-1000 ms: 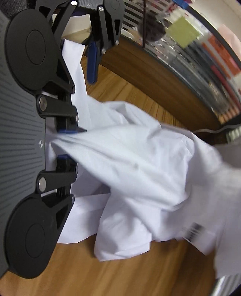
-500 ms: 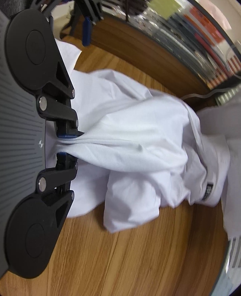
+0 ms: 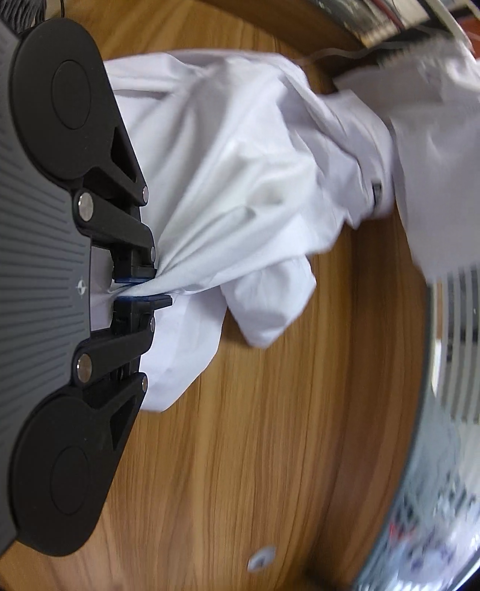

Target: Fold clothes

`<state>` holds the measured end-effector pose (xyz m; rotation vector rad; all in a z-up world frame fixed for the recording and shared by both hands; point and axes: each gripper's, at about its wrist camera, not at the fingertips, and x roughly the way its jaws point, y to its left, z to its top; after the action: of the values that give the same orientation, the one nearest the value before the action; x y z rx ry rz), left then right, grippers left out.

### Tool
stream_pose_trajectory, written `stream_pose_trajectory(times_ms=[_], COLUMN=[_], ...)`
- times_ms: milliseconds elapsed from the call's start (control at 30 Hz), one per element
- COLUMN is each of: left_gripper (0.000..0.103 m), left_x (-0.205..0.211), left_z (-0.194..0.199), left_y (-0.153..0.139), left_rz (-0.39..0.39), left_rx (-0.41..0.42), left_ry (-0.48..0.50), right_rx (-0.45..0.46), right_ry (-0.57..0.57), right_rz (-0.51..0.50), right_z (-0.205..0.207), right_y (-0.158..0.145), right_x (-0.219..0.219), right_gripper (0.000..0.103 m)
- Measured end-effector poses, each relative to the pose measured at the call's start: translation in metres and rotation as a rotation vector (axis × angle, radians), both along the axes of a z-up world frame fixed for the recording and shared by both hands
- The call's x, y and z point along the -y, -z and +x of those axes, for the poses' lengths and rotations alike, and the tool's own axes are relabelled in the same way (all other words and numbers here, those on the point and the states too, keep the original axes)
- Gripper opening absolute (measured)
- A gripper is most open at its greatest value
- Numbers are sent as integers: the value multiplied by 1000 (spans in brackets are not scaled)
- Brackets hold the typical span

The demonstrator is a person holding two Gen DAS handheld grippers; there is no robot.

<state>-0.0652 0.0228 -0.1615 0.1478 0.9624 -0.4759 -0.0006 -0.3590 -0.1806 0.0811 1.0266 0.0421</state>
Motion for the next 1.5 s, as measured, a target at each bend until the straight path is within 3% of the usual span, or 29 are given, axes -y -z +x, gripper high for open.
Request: stream_pose_trajectory(times_ms=[267, 433, 500, 567, 667, 767, 933, 1033, 1133, 1267, 1333, 1367, 1433, 1467, 1500], left_gripper=[87, 87, 87, 87, 87, 87, 83, 76, 59, 24, 18, 11, 8, 7, 7], left_x=[44, 75, 84, 92, 99, 104, 110, 109, 106, 100, 95, 92, 86, 83, 79], left_z=[33, 53, 62, 73, 88, 103, 123, 127, 129, 127, 127, 126, 125, 124, 123], left_y=[6, 7, 8, 10, 13, 18, 26, 30, 33, 27, 23, 19, 11, 7, 1], left_rz=[-31, -40, -45, -41, -32, -28, -10, 8, 5, -5, -10, -20, -22, -23, -33], left_rx=[40, 70, 80, 83, 89, 82, 68, 62, 43, 48, 53, 57, 73, 80, 87], left_ry=[-54, -67, -82, -96, -125, -163, -212, -228, -227, -235, -246, -255, -276, -286, -294], right_rx=[8, 9, 24, 59, 99, 127, 101, 74, 51, 28, 19, 13, 3, -2, 4], right_ry=[66, 26, -9, -54, -124, -177, -300, -396, -475, -536, -555, -556, -546, -540, -527], right_rz=[-66, -81, -102, -125, -132, -75, 11, 29, 24, 19, 4, -6, -30, -42, -44], right_z=[-21, -38, -45, -51, -49, -40, -16, -4, 6, 18, 22, 24, 26, 28, 28], right_y=[-16, -32, -42, -55, -73, -85, -70, -49, -29, -10, -3, -1, -1, -2, -5], right_x=[63, 74, 66, 55, 40, 29, -11, -42, -73, -98, -104, -106, -105, -105, -103], right_gripper=[8, 20, 52, 75, 80, 86, 86, 86, 85, 82, 73, 64, 33, 7, 2])
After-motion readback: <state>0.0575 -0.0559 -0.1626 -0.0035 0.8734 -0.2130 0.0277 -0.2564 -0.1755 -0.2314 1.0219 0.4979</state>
